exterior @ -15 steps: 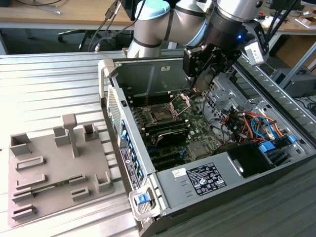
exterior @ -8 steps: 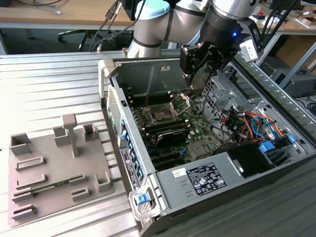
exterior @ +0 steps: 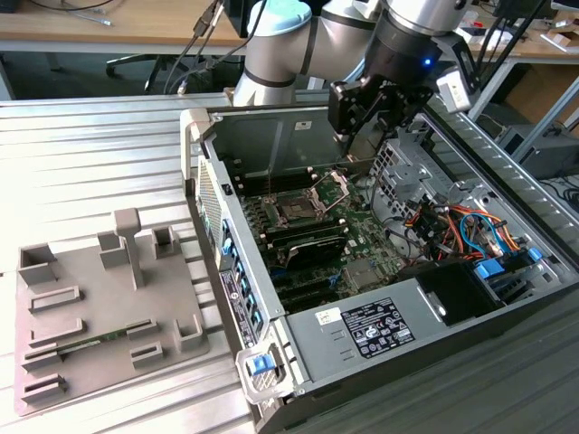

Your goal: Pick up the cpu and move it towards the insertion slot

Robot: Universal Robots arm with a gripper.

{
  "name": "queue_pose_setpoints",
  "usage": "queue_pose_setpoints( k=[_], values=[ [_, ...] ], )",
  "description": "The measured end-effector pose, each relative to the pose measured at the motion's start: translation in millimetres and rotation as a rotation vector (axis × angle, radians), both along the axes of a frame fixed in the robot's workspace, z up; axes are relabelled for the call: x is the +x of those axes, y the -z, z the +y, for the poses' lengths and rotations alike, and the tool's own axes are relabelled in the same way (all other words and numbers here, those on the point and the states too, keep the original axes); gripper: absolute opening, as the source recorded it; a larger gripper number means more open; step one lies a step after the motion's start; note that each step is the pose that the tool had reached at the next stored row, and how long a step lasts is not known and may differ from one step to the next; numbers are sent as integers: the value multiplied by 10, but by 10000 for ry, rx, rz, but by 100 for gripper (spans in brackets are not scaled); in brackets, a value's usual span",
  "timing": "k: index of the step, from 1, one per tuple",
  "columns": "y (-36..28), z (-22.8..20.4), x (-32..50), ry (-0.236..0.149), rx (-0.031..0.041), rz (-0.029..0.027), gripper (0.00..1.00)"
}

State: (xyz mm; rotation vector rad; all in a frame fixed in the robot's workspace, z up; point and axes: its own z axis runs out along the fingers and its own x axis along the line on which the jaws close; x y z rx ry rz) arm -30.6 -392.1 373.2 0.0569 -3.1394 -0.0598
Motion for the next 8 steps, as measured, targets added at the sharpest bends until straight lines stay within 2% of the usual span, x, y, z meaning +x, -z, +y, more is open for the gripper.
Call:
queue_pose_setpoints(
  k=[8],
  values=[
    [12, 42, 0, 0, -2, 0, 55]
  ],
)
